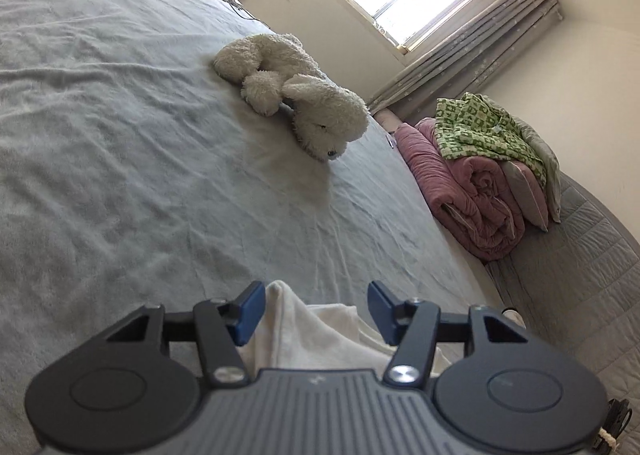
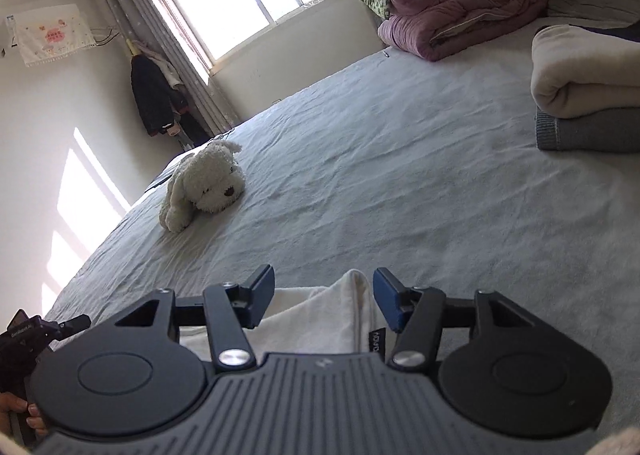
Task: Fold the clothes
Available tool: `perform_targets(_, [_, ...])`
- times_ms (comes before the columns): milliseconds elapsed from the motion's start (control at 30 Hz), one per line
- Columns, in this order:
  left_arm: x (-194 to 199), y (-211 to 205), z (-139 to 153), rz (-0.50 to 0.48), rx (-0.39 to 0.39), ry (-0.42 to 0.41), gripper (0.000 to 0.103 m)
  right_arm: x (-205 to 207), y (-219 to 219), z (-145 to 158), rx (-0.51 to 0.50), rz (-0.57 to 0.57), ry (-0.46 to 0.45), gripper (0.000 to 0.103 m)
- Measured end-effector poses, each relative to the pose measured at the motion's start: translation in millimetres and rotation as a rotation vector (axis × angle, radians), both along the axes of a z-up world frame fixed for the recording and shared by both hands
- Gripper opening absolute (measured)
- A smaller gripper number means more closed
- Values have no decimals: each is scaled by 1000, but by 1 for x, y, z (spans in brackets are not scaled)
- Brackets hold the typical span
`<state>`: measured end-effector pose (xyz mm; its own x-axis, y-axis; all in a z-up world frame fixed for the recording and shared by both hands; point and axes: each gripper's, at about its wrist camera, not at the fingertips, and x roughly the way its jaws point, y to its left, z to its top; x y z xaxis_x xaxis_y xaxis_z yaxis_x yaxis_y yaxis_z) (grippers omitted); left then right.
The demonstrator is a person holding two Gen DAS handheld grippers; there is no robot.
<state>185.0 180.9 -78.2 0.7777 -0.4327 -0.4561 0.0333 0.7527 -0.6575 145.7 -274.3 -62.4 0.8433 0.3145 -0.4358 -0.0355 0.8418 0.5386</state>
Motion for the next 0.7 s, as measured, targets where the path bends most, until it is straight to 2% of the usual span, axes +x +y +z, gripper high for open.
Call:
perform_targets(67, [3,-4,-5,5,30,18,50,1,7,3,-99,11,-22,54])
perform_targets(100, [4,-5,-7,9,45,24,46,3,7,0,-112,10,-12,48])
perform_targets(167, [4,-8,-8,12,69,30,23,4,9,-1,-141,7,-8,38])
perform_targets(233, [4,-10,-9,13,91,29,18,6,10,-3,-171,3,-3,19])
perform_targets(267, [2,-12,-7,14,98,10,14,7,11,-4,-186,2,-1,16])
perform_targets(333, [-3,-15,0,24,111,-42,13,5,13,-2,-204,-16,-24,9])
perform_targets(400, [-8,-17,9,44,116,-110,13,1,17,7,-220,-43,-95,8])
perform_targets(500, [-10,-21,13,94,172,-197,13,-6,30,17,-338,-73,-226,7])
perform_targets(533, [-8,-23,10,99,196,-199,13,-3,34,14,-392,-80,-247,7])
perform_targets(633, [5,-35,-16,79,312,-127,14,15,32,-9,-418,-55,-163,7])
perform_targets(667, [9,-37,-24,73,329,-96,15,21,30,-17,-410,-45,-120,7])
perform_targets(700, [10,-34,-24,77,311,-92,15,27,27,-25,-401,-36,-76,7])
